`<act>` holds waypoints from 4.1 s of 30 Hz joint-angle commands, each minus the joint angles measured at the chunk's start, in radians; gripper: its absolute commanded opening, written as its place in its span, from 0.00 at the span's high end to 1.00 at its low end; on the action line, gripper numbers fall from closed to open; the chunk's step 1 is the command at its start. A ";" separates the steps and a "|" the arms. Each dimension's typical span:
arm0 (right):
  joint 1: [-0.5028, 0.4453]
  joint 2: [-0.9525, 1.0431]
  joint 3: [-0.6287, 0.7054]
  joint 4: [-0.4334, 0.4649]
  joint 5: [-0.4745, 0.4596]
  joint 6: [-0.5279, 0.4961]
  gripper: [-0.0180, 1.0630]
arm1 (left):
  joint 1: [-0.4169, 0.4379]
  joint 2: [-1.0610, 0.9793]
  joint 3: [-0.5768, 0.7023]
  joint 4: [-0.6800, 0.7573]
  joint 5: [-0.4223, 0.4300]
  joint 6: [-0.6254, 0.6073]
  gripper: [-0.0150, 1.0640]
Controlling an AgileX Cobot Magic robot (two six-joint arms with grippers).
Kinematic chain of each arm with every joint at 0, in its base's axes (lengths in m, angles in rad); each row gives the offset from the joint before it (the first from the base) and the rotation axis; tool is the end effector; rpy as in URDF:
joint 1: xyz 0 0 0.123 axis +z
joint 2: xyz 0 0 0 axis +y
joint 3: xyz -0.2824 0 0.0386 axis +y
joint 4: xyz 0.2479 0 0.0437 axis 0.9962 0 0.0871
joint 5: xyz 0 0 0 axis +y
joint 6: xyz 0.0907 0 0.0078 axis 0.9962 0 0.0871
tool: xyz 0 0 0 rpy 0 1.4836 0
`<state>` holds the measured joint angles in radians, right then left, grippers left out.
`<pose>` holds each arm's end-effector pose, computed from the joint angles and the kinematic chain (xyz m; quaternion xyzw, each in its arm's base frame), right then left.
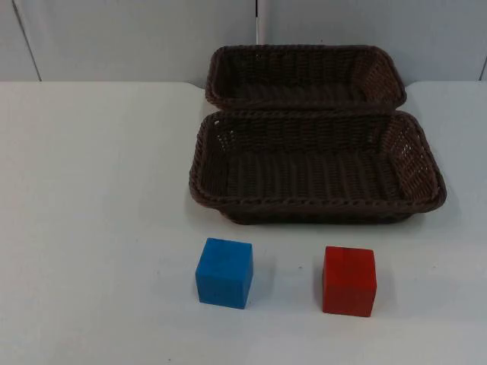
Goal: Pick up one cube with the left hand and place it into the upper basket. Pick up one cube with the right hand and place it into the lower basket.
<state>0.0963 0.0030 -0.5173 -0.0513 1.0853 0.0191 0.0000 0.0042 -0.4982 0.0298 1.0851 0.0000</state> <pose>-0.0071 -0.0048 0.2801 -0.0315 0.8550 0.0043 0.5176 -0.0051 0.0024 0.2748 -0.0007 0.8610 0.0149 0.5084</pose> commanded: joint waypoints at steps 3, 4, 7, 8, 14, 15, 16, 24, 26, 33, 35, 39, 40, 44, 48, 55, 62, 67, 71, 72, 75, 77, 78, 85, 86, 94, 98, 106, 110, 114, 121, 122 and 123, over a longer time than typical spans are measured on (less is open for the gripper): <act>-0.006 -0.003 0.002 0.002 -0.006 -0.009 0.01 | 0.000 0.017 0.005 -0.001 -0.010 0.000 0.01; -0.006 -0.003 0.002 0.002 -0.006 -0.009 0.01 | 0.000 0.026 0.005 -0.003 -0.010 0.000 0.01; -0.006 -0.003 0.002 0.002 -0.006 -0.009 0.01 | 0.000 0.054 0.003 -0.003 -0.010 0.000 0.01; -0.006 -0.003 0.002 0.002 -0.006 -0.009 0.01 | 0.000 0.054 0.003 -0.003 -0.010 0.000 0.01; -0.006 -0.003 0.002 0.002 -0.006 -0.009 0.01 | 0.000 0.092 0.003 -0.006 -0.012 0.000 0.01; -0.006 -0.003 0.002 0.002 -0.006 -0.009 0.01 | 0.000 0.092 0.003 -0.006 -0.012 0.000 0.01; -0.006 -0.003 0.002 0.002 -0.006 -0.009 0.01 | 0.000 0.096 0.003 -0.006 -0.012 0.000 0.01; -0.006 -0.003 0.002 0.002 -0.006 -0.009 0.01 | 0.000 0.096 -0.003 -0.035 -0.017 0.021 0.01; -0.006 -0.003 0.002 0.002 -0.006 -0.009 0.01 | 0.000 0.096 -0.006 -0.045 -0.020 0.021 0.01; -0.006 -0.003 0.002 0.002 -0.006 -0.009 0.01 | 0.000 0.096 -0.060 -0.052 -0.033 0.021 0.01; -0.006 -0.003 0.002 0.002 -0.006 -0.009 0.01 | 0.000 0.096 -0.064 -0.050 -0.051 0.024 0.01; -0.006 -0.003 0.002 0.002 -0.006 -0.009 0.01 | 0.000 0.105 -0.064 -0.058 -0.063 0.029 0.01; -0.006 -0.003 0.002 0.002 -0.006 -0.009 0.01 | 0.000 0.116 -0.064 -0.068 -0.065 0.029 0.01; -0.006 -0.003 0.002 0.002 -0.006 -0.009 0.01 | 0.000 0.146 -0.064 -0.102 -0.079 0.053 0.01; -0.006 -0.003 0.002 0.002 -0.006 -0.009 0.01 | 0.000 0.180 -0.064 -0.127 -0.087 0.059 0.01; -0.006 -0.003 0.002 0.002 -0.006 -0.009 0.01 | 0.000 0.260 -0.064 -0.220 -0.137 0.099 0.01; -0.006 -0.003 0.002 0.002 -0.006 -0.009 0.01 | 0.000 0.362 -0.064 -0.335 -0.171 0.193 0.01; -0.006 -0.003 0.002 0.002 -0.006 -0.009 0.01 | 0.000 0.452 -0.066 -0.430 -0.187 0.283 0.01; -0.006 -0.003 0.002 0.002 -0.006 -0.009 0.01 | 0.000 0.525 -0.070 -0.522 -0.192 0.344 0.01; -0.006 -0.003 0.002 0.002 -0.006 -0.009 0.01 | 0.000 0.550 -0.078 -0.552 -0.196 0.365 0.01; -0.006 -0.003 0.002 0.002 -0.006 -0.009 0.01 | 0.000 0.612 -0.107 -0.620 -0.211 0.421 0.01; -0.006 -0.003 0.002 0.002 -0.006 -0.009 0.01 | 0.000 0.633 -0.117 -0.638 -0.213 0.439 0.01; -0.006 -0.003 0.002 0.002 -0.006 -0.009 0.01 | 0.000 0.651 -0.127 -0.655 -0.213 0.455 0.01; -0.006 -0.003 0.002 0.002 -0.006 -0.009 0.01 | 0.000 0.763 -0.188 -0.736 -0.202 0.544 0.01; -0.006 -0.003 0.002 0.002 -0.006 -0.009 0.01 | 0.000 0.777 -0.198 -0.738 -0.201 0.544 0.01; -0.006 -0.003 0.002 0.002 -0.006 -0.009 0.01 | 0.000 0.874 -0.245 -0.782 -0.199 0.557 0.01; -0.006 -0.003 0.002 0.002 -0.006 -0.009 0.01 | 0.000 0.906 -0.260 -0.784 -0.194 0.557 0.01; -0.006 -0.003 0.002 0.002 -0.006 -0.009 0.01 | 0.000 0.944 -0.278 -0.782 -0.181 0.563 0.01; -0.006 -0.003 0.002 0.002 -0.006 -0.009 0.01 | 0.000 0.964 -0.278 -0.778 -0.160 0.563 0.01; -0.006 -0.003 0.002 0.002 -0.006 -0.009 0.01 | 0.000 0.996 -0.278 -0.770 -0.153 0.563 0.01; -0.006 -0.003 0.002 0.004 -0.006 -0.009 0.01 | -0.003 1.087 -0.278 -0.747 -0.124 0.563 0.01; -0.006 -0.003 0.002 0.004 -0.006 -0.009 0.01 | -0.013 1.102 -0.278 -0.744 -0.132 0.563 0.01; -0.006 -0.003 0.002 0.004 -0.006 -0.009 0.01 | -0.027 1.116 -0.278 -0.739 -0.147 0.563 0.01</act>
<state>0.0963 0.0030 -0.5173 -0.0513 1.0853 0.0191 -0.0034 1.0952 -0.7696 -0.7224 0.9525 0.5584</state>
